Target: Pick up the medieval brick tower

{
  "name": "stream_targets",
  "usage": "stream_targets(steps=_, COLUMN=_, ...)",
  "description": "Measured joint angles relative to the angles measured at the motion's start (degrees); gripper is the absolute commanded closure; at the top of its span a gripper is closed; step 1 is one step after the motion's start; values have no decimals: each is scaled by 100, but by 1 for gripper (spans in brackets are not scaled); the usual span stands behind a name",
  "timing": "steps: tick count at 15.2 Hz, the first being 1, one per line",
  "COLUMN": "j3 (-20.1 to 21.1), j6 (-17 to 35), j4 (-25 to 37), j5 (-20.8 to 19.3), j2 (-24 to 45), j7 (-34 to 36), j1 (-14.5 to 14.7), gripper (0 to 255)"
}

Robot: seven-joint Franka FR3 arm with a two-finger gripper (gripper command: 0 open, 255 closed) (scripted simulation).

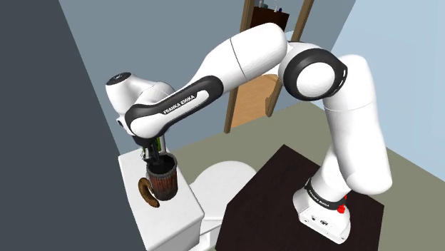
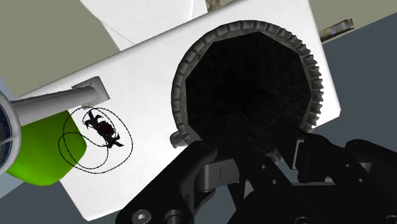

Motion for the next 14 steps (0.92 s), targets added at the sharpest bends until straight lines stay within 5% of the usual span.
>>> stream_targets(steps=14, j3=75, j6=-774, j4=338, j5=129, j2=-449, j7=-93, j1=-29, gripper=255)
